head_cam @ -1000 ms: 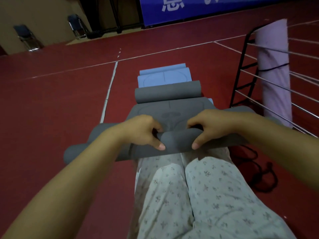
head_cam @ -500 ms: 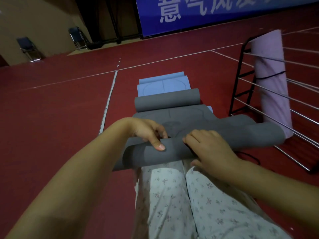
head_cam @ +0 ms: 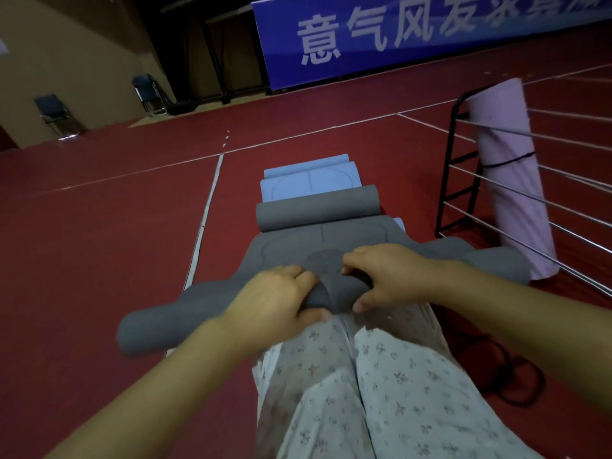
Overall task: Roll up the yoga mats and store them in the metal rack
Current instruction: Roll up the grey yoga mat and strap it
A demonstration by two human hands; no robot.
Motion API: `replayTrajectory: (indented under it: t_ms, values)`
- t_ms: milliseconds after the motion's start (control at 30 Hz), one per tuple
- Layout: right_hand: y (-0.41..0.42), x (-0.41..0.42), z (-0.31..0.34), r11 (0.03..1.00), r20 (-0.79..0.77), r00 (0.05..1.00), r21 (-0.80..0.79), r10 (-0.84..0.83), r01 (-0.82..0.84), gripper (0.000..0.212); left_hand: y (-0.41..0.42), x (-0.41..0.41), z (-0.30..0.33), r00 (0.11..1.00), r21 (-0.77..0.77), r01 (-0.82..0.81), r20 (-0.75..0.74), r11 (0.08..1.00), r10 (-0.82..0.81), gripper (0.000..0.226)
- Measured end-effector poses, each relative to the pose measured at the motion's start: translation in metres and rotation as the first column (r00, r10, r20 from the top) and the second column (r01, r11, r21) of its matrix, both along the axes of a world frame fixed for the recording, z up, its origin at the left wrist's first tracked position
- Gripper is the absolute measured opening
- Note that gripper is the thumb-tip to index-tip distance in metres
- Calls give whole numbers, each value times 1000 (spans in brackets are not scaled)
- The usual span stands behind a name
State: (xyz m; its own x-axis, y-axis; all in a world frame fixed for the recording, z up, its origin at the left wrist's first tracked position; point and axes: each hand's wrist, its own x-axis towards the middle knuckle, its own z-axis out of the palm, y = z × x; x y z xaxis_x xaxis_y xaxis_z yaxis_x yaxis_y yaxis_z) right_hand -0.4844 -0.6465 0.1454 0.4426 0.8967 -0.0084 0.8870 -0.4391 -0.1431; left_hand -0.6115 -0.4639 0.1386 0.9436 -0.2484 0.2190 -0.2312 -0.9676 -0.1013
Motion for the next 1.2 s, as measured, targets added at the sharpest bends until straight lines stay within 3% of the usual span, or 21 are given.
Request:
replayTrajectory:
  t_ms: [167, 400, 500, 600, 733, 833, 933, 1067, 1200]
  values:
    - [11, 18, 12, 995, -164, 986, -103, -16, -1, 54, -6, 16, -4, 990, 109, -125, -51, 986, 131, 65]
    - [21, 45, 17, 992, -489, 867, -114, -97, 46, 44, 7, 38, 16, 957, -85, -162, -256, 983, 136, 51]
    - [17, 54, 6, 993, -625, 772, -46, -116, 113, 40, 15, 51, 25, 926, -199, -200, -360, 959, 118, 49]
    - [16, 56, -9, 980, -664, 743, 84, -80, 181, 43, 25, 61, 28, 896, -331, -243, -436, 912, 81, 43]
    - [11, 51, -19, 919, -489, 872, 348, 12, 183, 50, 32, 71, 32, 864, -402, -277, -502, 873, 43, 37]
    - [2, 45, -21, 897, -181, 983, 432, -20, 97, 50, 34, 76, 34, 839, -398, -297, -543, 868, 38, 38]
    - [-4, 33, -30, 895, 159, 984, 446, -84, 5, 55, 35, 81, 36, 816, -393, -312, -577, 865, 32, 37]
    - [-10, 20, -37, 970, 151, 979, 220, -137, 102, 73, 39, 89, 41, 764, -421, -385, -645, 821, 28, 33]
    - [3, 16, -43, 965, 205, 959, 217, -194, 149, 77, 46, 97, 38, 714, -462, -475, -700, 749, 20, 26]
